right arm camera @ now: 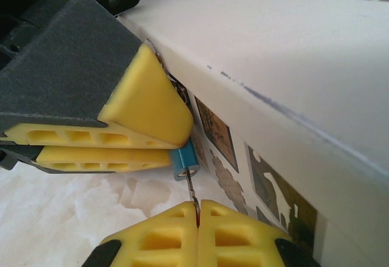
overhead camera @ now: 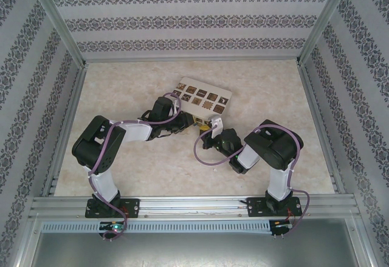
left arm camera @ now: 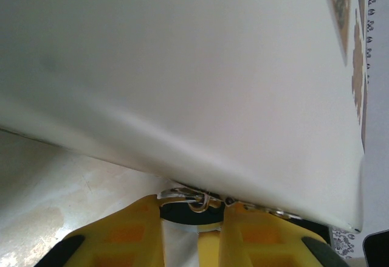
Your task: Unlock a padlock with a key
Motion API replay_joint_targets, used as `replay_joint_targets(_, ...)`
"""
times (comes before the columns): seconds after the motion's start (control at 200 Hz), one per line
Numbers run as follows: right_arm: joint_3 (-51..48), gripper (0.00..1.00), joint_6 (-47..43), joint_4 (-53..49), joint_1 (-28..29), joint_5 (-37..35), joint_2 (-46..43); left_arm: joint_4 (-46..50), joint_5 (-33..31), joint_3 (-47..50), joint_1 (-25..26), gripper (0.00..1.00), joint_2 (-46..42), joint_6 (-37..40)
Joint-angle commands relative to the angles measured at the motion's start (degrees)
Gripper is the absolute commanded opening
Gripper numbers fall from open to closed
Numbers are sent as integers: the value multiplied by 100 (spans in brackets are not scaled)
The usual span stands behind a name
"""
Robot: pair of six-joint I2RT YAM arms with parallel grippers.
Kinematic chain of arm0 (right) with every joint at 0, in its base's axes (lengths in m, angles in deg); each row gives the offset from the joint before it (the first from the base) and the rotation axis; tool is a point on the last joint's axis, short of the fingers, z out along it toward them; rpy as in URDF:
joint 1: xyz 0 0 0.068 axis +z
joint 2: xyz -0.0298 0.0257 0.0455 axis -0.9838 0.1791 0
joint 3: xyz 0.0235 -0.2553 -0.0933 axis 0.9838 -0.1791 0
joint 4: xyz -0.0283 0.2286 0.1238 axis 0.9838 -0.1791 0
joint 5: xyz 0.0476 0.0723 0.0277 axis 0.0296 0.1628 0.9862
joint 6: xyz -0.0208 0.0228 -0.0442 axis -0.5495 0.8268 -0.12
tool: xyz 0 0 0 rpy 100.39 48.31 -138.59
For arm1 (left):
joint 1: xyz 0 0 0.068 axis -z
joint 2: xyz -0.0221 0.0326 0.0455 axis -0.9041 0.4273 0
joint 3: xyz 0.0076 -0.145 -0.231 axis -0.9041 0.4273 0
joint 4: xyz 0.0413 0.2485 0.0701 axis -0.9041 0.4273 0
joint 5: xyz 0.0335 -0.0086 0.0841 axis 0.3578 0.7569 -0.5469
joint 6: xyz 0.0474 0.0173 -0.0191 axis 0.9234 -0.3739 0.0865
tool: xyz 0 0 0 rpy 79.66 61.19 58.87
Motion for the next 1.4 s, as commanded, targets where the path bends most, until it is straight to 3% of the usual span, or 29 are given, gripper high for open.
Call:
replay_joint_targets(0.0, 204, 0, -146, 285, -42, 92, -59, 7, 331, -202, 60, 21, -162, -112)
replay_joint_targets(0.445, 672, 0, -894, 285, -126, 247, 177, 144, 459, -258, 64, 21, -252, -77)
replay_joint_targets(1.034, 1058, 0, -661, 283, -809, 1761, 301, 379, 719, -365, 106, 21, -303, 28)
replay_joint_targets(1.399, 1103, 0, -551, 283, -906, 1964, 325, 486, 792, -305, 117, 21, -303, 99)
